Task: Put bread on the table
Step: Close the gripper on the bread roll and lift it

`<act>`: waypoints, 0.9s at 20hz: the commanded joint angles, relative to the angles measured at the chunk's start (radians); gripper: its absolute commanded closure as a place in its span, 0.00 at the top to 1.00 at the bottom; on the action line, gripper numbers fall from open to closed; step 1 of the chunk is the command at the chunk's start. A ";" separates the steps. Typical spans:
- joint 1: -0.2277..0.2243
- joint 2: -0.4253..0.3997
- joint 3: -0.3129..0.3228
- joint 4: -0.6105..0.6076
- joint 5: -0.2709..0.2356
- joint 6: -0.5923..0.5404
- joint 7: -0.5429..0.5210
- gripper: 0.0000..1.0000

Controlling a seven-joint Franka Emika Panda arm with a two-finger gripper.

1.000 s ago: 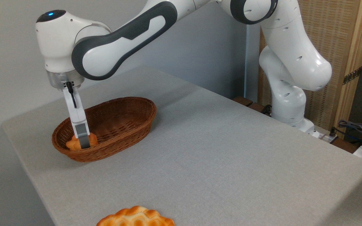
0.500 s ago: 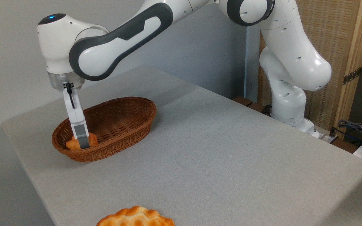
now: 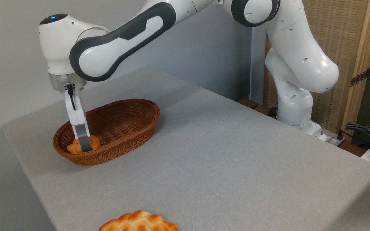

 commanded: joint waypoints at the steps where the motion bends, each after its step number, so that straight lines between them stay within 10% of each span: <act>1: -0.006 -0.015 0.004 0.003 -0.025 0.014 -0.054 0.49; 9: 0.008 -0.139 0.022 0.001 -0.082 -0.142 -0.099 0.50; 14: 0.007 -0.196 0.145 -0.006 -0.082 -0.233 -0.090 0.53; 17: 0.007 -0.198 0.196 -0.011 -0.076 -0.297 -0.087 0.68; 18: 0.007 -0.198 0.214 -0.015 -0.068 -0.325 -0.088 0.92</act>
